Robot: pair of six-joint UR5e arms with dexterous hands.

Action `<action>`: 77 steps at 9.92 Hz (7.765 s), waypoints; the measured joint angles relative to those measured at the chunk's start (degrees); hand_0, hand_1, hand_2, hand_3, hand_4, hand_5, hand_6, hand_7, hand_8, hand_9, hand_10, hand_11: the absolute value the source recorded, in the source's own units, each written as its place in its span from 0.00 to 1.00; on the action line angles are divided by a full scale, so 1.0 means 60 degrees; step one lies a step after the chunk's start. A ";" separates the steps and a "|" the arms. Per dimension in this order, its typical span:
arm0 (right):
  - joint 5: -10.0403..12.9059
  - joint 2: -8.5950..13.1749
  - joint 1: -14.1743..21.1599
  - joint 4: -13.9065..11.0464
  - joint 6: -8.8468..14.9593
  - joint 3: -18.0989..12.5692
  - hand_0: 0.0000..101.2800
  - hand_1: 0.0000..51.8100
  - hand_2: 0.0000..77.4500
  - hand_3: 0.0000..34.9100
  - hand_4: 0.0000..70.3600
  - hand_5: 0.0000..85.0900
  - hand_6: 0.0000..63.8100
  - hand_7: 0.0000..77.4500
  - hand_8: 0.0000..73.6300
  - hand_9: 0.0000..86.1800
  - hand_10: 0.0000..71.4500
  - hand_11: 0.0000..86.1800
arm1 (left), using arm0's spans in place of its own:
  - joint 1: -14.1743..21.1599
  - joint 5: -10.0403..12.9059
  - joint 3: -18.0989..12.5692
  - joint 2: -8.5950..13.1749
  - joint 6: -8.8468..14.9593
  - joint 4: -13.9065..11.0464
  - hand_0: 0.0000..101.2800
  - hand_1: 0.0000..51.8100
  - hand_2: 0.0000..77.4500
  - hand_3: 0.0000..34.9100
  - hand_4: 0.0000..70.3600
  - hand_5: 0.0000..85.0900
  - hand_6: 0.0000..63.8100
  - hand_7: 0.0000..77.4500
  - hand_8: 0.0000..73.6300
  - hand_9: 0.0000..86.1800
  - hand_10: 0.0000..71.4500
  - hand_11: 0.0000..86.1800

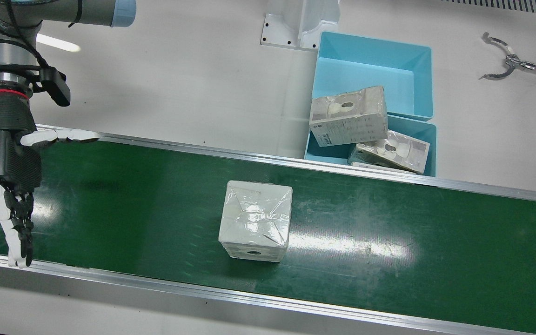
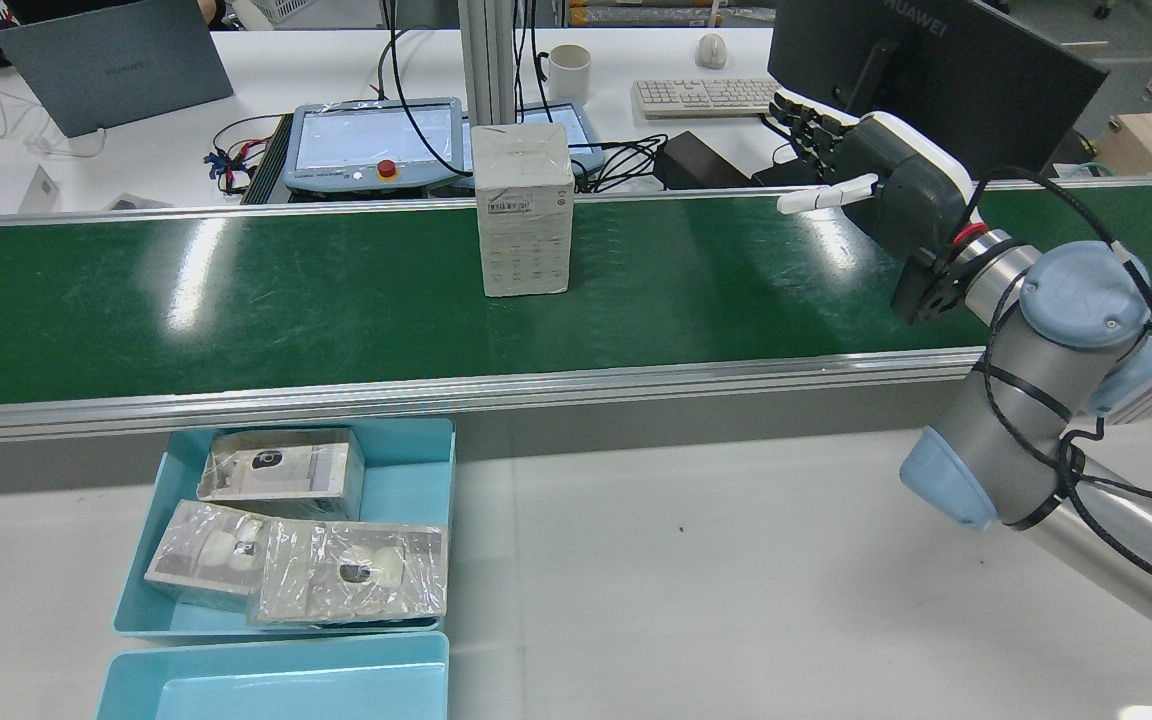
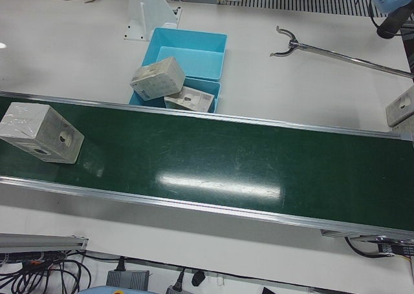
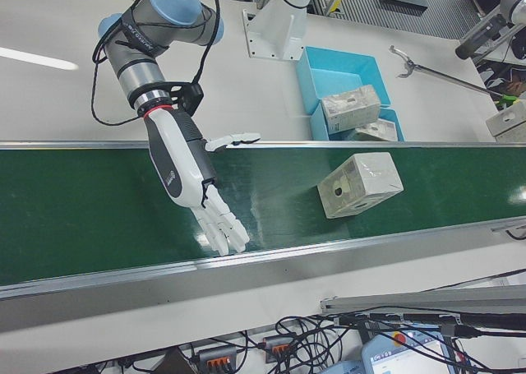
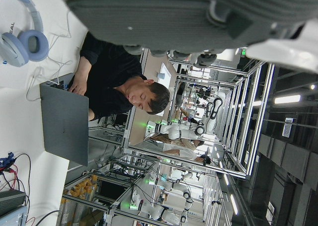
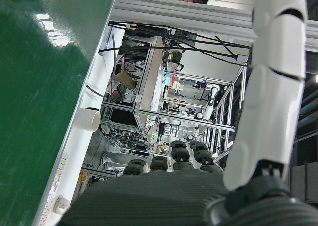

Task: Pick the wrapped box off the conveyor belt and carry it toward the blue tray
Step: 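Lower the open right hand toward the belt ahead of the box, then close the right hand around the white wrapped box on the belt, then lift the box off the belt and carry it toward the blue tray, then lower the box into the nearer blue tray and open the right hand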

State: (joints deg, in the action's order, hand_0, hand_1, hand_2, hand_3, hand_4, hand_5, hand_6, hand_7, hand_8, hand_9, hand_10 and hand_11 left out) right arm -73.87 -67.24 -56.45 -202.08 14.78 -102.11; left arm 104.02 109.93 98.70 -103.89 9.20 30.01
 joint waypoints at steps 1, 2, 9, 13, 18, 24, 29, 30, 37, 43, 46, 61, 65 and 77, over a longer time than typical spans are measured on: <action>0.0009 0.0000 0.0017 0.0009 -0.0001 0.0021 0.45 0.21 0.14 0.00 0.11 0.03 0.00 0.01 0.03 0.03 0.02 0.05 | 0.0000 0.0000 0.0000 0.0000 0.0000 0.0000 0.00 0.00 0.01 0.00 0.00 0.01 0.00 0.00 0.00 0.00 0.00 0.00; 0.0019 0.0000 0.0032 0.0014 -0.0002 0.0032 0.45 0.21 0.14 0.00 0.11 0.03 0.00 0.01 0.03 0.03 0.02 0.05 | 0.0000 0.0000 0.0000 0.0000 0.0000 0.0000 0.00 0.00 0.01 0.00 0.00 0.01 0.00 0.00 0.00 0.00 0.00 0.00; 0.0036 0.0114 0.0137 0.0018 0.0004 0.0120 0.45 0.22 0.14 0.00 0.12 0.02 0.00 0.01 0.03 0.03 0.02 0.04 | 0.0000 0.0000 0.0000 0.0000 0.0000 0.0000 0.00 0.00 0.01 0.00 0.00 0.01 0.00 0.00 0.00 0.00 0.01 0.00; 0.0049 0.0302 0.0214 0.0018 0.0008 0.0276 0.45 0.22 0.15 0.00 0.12 0.03 0.00 0.01 0.03 0.03 0.02 0.04 | 0.0000 0.0000 0.0000 0.0000 0.0000 0.0000 0.00 0.00 0.01 0.00 0.00 0.01 0.00 0.00 0.00 0.00 0.01 0.00; 0.0051 0.0567 0.0295 0.0009 0.0011 0.0538 0.45 0.21 0.15 0.00 0.12 0.04 0.00 0.01 0.03 0.03 0.02 0.04 | 0.0000 0.0000 0.0000 0.0000 0.0000 0.0000 0.00 0.00 0.01 0.00 0.00 0.01 0.00 0.00 0.00 0.00 0.00 0.00; 0.0361 0.0685 0.0633 0.0002 0.0007 0.0618 0.45 0.21 0.15 0.00 0.12 0.04 0.00 0.01 0.03 0.03 0.02 0.03 | 0.0000 0.0000 0.0000 0.0000 0.0000 0.0000 0.00 0.00 0.01 0.00 0.00 0.01 0.00 0.01 0.00 0.00 0.01 0.00; 0.0459 0.0688 0.0785 0.0003 0.0011 0.0622 0.45 0.22 0.15 0.00 0.12 0.05 0.00 0.01 0.02 0.03 0.02 0.03 | 0.0000 0.0000 0.0000 0.0000 0.0000 0.0000 0.00 0.00 0.01 0.00 0.00 0.01 0.00 0.00 0.00 0.00 0.00 0.00; 0.0460 0.0688 0.0789 0.0003 0.0011 0.0625 0.45 0.22 0.15 0.00 0.12 0.05 0.00 0.01 0.02 0.03 0.02 0.03 | 0.0000 0.0000 0.0000 0.0000 0.0000 0.0000 0.00 0.00 0.01 0.00 0.00 0.01 0.00 0.00 0.00 0.00 0.01 0.00; 0.0616 0.0727 0.0902 0.0018 -0.0022 0.0630 0.43 0.17 0.19 0.00 0.12 0.19 0.00 0.06 0.03 0.03 0.02 0.03 | 0.0000 0.0000 0.0000 0.0000 0.0000 0.0000 0.00 0.00 0.01 0.00 0.00 0.01 0.00 0.00 0.00 0.00 0.00 0.00; 0.0622 0.0805 0.0909 -0.0018 -0.0077 0.0231 0.41 0.00 0.28 0.00 0.22 0.69 0.58 0.53 0.65 0.50 0.53 0.56 | 0.0000 0.0000 0.0000 0.0000 0.0000 0.0000 0.00 0.00 0.01 0.00 0.00 0.01 0.00 0.00 0.00 0.00 0.00 0.00; 0.0633 0.0971 0.0927 -0.0125 -0.0070 -0.0757 0.42 0.00 0.31 0.00 0.22 0.69 0.60 0.53 0.70 0.50 0.57 0.57 | 0.0000 0.0000 0.0000 0.0000 0.0000 0.0000 0.00 0.00 0.01 0.00 0.00 0.01 0.00 0.00 0.00 0.00 0.00 0.00; 0.3786 0.2538 0.7952 -0.0687 0.3256 -0.3506 0.45 0.00 0.32 0.00 0.29 0.66 0.70 0.49 0.77 0.50 0.53 0.63 | 0.0000 0.0000 0.0000 0.0000 0.0000 0.0000 0.00 0.00 0.01 0.00 0.00 0.01 0.00 0.00 0.00 0.00 0.01 0.00; 0.3787 0.2520 0.8473 -0.0711 0.3393 -0.3489 0.45 0.00 0.32 0.00 0.29 0.66 0.70 0.49 0.76 0.49 0.48 0.56 | 0.0000 0.0000 0.0000 0.0000 0.0000 0.0000 0.00 0.00 0.01 0.00 0.00 0.01 0.00 0.00 0.00 0.00 0.00 0.00; 0.3786 0.2476 0.8529 -0.0684 0.3359 -0.3562 0.47 0.28 0.24 0.77 0.04 0.02 0.44 0.32 0.00 0.02 0.00 0.02 | 0.0001 0.0000 0.0000 0.0000 0.0000 0.0000 0.00 0.00 0.01 0.00 0.00 0.01 0.00 0.00 0.00 0.00 0.00 0.00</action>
State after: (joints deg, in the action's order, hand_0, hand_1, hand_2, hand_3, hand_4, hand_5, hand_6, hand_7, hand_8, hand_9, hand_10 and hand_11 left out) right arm -51.15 -52.38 -5.27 -206.19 34.94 -123.48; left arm 104.03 109.93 98.70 -103.89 9.20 30.01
